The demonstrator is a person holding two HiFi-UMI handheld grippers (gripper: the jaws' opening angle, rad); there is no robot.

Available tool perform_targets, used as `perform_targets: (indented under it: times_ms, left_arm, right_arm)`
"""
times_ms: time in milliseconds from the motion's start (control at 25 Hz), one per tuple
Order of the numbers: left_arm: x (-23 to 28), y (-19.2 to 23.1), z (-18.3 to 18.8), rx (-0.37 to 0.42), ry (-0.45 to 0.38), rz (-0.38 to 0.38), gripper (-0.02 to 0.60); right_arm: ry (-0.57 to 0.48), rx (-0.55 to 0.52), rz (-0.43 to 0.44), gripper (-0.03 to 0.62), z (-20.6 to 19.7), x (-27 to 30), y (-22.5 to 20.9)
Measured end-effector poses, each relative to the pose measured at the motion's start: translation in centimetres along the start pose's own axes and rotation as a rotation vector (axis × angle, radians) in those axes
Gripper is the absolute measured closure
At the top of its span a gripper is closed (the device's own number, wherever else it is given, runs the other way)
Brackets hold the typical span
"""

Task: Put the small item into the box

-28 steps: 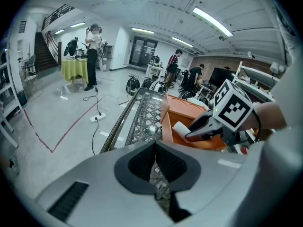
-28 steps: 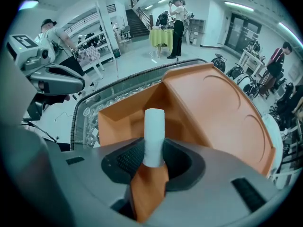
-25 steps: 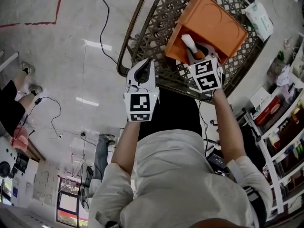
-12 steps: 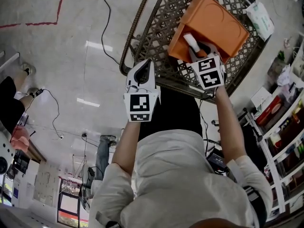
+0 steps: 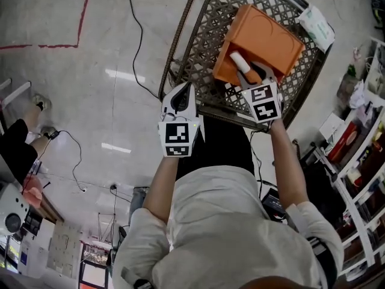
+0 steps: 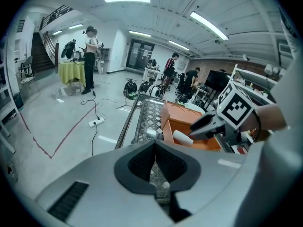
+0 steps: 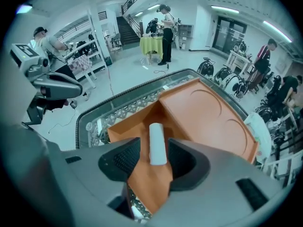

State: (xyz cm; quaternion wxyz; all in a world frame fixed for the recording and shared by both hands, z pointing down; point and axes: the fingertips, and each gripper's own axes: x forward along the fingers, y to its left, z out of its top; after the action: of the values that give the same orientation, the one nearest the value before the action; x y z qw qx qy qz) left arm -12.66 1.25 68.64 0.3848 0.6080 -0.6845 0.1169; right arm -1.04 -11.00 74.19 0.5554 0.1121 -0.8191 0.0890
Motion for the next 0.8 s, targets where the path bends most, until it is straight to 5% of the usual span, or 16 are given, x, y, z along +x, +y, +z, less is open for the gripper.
perform_targets:
  times_ms: [80, 320, 800]
  left_arm:
    - [-0.1, -0.1, 0.8, 0.019, -0.011, -0.018, 0.572]
    - [-0.7, -1.4, 2.4, 0.049, -0.016, -0.071, 0.572]
    - [-2.4, -4.4, 6.0, 0.097, -0.046, -0.169, 0.572]
  right_arm:
    - [-0.032, 0.028, -0.024, 0.421, 0.6, -1.0, 0.1]
    - [-0.142, 0.133, -0.109, 0.579, 2.2, -4.8, 0.3]
    - [-0.374, 0.266, -0.209, 0.591, 5.0, -11.3, 1.6]
